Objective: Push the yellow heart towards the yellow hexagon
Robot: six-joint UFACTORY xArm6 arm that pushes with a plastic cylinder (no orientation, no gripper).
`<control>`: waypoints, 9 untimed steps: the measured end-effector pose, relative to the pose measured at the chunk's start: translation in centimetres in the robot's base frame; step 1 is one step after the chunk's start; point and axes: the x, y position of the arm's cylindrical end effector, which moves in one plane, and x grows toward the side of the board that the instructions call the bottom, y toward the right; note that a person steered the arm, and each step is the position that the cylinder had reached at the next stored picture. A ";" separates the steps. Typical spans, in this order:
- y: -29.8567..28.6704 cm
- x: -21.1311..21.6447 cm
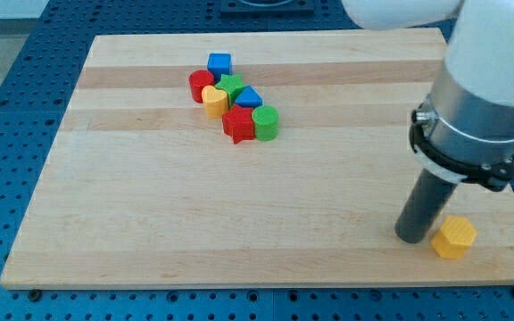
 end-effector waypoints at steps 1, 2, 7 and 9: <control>1.9 0.0; 3.2 0.2; 1.6 -17.7; -0.4 -29.3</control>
